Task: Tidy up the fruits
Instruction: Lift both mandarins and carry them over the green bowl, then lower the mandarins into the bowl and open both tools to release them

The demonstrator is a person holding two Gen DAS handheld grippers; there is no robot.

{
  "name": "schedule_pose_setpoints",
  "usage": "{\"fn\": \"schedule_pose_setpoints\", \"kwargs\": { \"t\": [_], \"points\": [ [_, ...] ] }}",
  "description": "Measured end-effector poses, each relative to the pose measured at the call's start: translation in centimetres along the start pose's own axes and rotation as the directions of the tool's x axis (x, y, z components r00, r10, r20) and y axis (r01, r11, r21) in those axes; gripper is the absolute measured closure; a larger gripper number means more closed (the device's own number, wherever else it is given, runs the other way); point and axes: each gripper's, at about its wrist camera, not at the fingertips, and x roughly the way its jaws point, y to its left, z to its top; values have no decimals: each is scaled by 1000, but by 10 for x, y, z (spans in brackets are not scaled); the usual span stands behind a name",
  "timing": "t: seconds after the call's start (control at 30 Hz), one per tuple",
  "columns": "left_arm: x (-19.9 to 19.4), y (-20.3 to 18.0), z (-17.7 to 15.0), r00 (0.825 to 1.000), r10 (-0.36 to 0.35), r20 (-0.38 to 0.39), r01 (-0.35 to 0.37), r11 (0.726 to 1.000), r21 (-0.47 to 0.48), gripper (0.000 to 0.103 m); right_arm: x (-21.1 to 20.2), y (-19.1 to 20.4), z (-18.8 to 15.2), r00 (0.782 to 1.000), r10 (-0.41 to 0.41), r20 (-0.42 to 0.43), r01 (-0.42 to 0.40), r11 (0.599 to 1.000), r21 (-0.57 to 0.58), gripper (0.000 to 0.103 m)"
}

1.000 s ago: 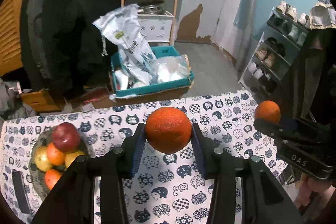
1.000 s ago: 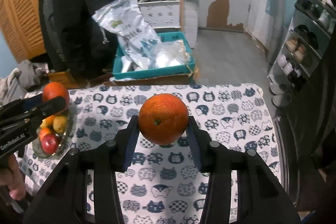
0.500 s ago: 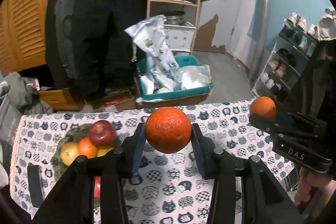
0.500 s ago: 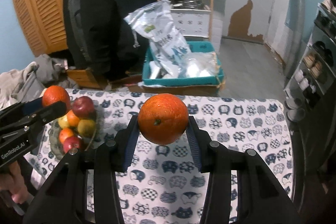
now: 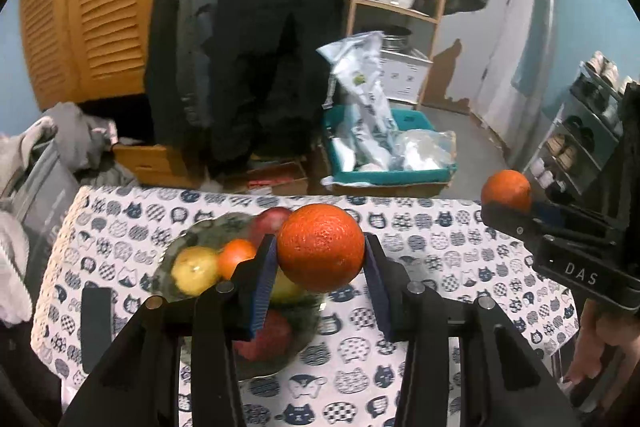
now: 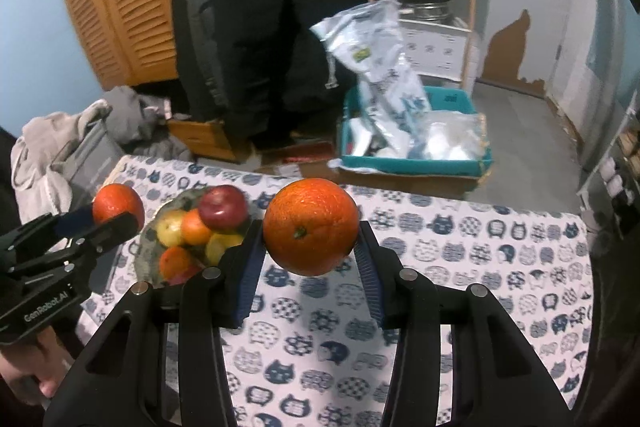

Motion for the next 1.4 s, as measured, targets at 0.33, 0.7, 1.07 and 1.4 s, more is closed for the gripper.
{"fn": "schedule_pose_setpoints", "kwargs": {
  "t": [0.33, 0.7, 1.07, 1.4],
  "points": [
    [6, 60, -14, 998, 54, -33, -57, 995, -79, 60, 47, 53, 0, 994, 70, -78, -73, 996, -46, 59],
    [28, 115, -39, 990, 94, -108, -110, 982, -151, 59, 99, 109, -8, 978, 111, -175, -131, 985, -109, 59],
    [62, 146, -62, 974, 89, -210, -131, 972, -194, 59, 139, 133, -15, 957, 151, -247, -180, 978, -100, 59],
    [80, 163, -75, 961, 86, -264, -148, 963, -224, 59, 164, 146, -22, 941, 166, -295, -203, 974, -102, 59]
  ]
}}
